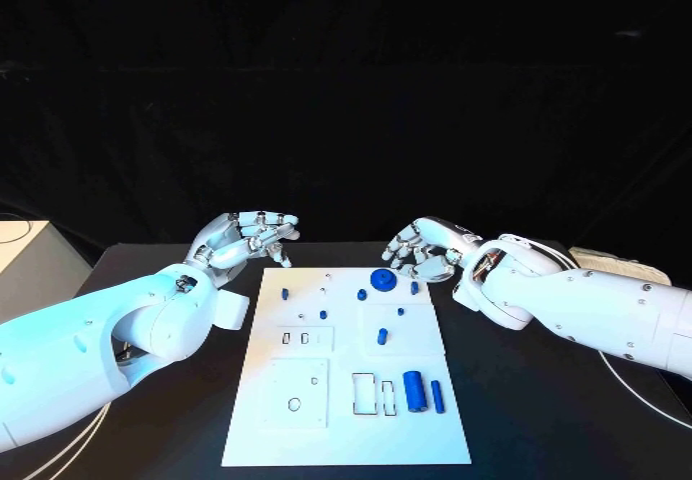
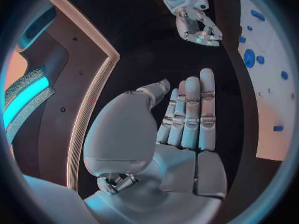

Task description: Assemble the parts on the task board

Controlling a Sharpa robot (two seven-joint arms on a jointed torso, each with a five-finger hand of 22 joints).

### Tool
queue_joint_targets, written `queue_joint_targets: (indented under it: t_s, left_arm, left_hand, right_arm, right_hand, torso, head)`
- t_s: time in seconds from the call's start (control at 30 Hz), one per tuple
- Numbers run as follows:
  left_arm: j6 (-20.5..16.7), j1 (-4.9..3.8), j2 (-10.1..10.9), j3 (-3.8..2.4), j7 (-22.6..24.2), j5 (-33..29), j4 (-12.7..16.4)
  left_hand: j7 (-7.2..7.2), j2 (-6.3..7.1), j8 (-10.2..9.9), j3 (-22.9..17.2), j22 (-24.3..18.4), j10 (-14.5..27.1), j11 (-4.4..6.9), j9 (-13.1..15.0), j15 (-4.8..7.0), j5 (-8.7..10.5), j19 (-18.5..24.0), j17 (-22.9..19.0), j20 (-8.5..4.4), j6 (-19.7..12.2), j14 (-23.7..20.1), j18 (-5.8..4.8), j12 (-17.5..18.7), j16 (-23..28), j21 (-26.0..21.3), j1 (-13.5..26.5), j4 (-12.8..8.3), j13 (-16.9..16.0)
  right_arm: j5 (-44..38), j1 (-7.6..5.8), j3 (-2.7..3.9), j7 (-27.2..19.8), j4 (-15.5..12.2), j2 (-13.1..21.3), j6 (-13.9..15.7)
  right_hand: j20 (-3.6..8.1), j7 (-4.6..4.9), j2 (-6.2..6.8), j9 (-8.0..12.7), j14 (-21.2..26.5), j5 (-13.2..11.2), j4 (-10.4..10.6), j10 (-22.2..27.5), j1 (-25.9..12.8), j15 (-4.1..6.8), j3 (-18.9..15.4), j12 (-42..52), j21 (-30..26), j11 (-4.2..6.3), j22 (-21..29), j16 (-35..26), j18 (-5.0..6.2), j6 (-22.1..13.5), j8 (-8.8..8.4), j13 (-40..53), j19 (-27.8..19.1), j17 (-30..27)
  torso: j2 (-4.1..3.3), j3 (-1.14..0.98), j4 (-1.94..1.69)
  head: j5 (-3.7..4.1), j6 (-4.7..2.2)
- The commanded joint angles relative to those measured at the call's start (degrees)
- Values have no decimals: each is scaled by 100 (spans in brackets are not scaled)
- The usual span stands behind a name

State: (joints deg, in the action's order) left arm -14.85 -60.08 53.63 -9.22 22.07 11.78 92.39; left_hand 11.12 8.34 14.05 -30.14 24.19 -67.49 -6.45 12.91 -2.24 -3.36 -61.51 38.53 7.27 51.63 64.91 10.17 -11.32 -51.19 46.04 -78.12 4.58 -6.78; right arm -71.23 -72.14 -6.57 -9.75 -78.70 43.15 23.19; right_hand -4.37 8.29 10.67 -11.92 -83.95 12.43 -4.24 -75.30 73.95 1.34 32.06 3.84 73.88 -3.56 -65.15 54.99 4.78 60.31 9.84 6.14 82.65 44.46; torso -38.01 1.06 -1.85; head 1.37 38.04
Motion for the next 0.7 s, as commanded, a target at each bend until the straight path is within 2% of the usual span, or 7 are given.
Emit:
queue_joint_targets:
  t_s: [0.03, 0.1, 0.2, 0.27, 0.6, 0.63, 0.7]
  left_arm:
    - [316, 2, 48, -24, -78, 80, 142]
    - [338, 4, 69, -51, -96, 105, 198]
    - [372, 11, 86, -103, -128, 136, 257]
    - [387, 15, 93, -126, -140, 149, 278]
    - [404, 25, 139, -202, -173, 205, 346]
    - [403, 25, 139, -204, -172, 206, 347]
    - [401, 26, 139, -208, -169, 208, 347]
  left_hand:
    - [-41, -7, 41, -17, 124, -30, 41, 26, 37, 0, 21, 120, -11, 30, 39, 29, -106, -211, 205, 66, -16, -73]
    - [-52, -3, 60, -8, 215, -22, 56, 41, 50, 0, 17, 218, -22, 27, 88, 31, -194, -368, 358, 79, -21, -141]
    - [-71, -4, 99, 8, 386, 37, 80, 71, 70, -1, 15, 786, -40, 9, 352, 34, -401, -916, 645, 93, -37, -298]
    - [-81, -8, 123, 14, 471, 88, 85, 88, 78, 0, 2, 1000, -47, 0, 452, 35, -512, -1127, 791, 98, -45, -383]
    - [-69, -1, 178, 27, 594, 341, 59, 123, 54, 1, 76, 967, -28, -60, 325, 34, -695, -1154, 994, 125, -53, -538]
    - [-68, -1, 180, 27, 596, 347, 58, 124, 53, 1, 78, 966, -28, -62, 323, 34, -699, -1154, 998, 125, -53, -542]
    - [-65, -2, 191, 28, 607, 385, 52, 130, 48, 1, 93, 944, -23, -68, 302, 34, -720, -1145, 1016, 129, -53, -559]
  right_arm:
    - [-1030, -4, 5, 563, -23, -56, -231]
    - [-1227, -5, 5, 705, -34, -95, -245]
    - [-1570, -6, 5, 940, -37, -168, -231]
    - [-1754, -5, 6, 1063, -32, -213, -216]
    - [-2403, 2, 7, 1639, 20, -460, -335]
    - [-2427, 7, 7, 1652, 29, -480, -350]
    - [-2502, 19, 7, 1682, 46, -525, -391]
  right_hand:
    - [-17, 22, 76, -45, -32, -28, 38, 50, 14, -23, 45, -22, 230, -29, -311, 328, -82, -39, -28, 22, 27, 287]
    - [-36, 37, 147, -61, -17, -55, 72, 173, -39, -52, 41, -42, 322, -59, -443, 442, -101, -66, -46, -1, 39, 378]
    - [-69, 33, 219, -86, -49, -65, 126, 369, -90, -77, 77, -34, 505, -88, -702, 752, -139, -130, -80, -60, 98, 679]
    - [-74, 10, 244, -108, -61, -65, 153, 354, -104, -68, 90, -21, 582, -73, -810, 895, -153, -140, -81, -65, 123, 812]
    - [-78, -27, 368, -185, -97, -162, 255, 436, -170, -69, 71, -40, 819, -68, -1158, 1310, -209, -161, -76, -85, 214, 1197]
    - [-85, -22, 386, -202, -166, -173, 277, 496, -173, -77, 71, -34, 581, -77, -764, 1561, -126, -169, -77, -102, 58, 1500]
    - [-82, -29, 380, -217, -194, -180, 294, 406, -160, -65, 79, 6, 638, -57, -861, 1695, -143, -178, -79, -83, 99, 1644]
  torso:
    - [-121, 29, -72]
    - [-146, 32, -87]
    - [-184, 39, -110]
    - [-202, 44, -123]
    - [-281, 56, -174]
    - [-286, 58, -178]
    - [-290, 59, -190]
  head:
    - [12, 13]
    - [-6, 11]
    - [18, -7]
    - [45, 59]
    - [50, 97]
    - [53, 102]
    - [66, 85]
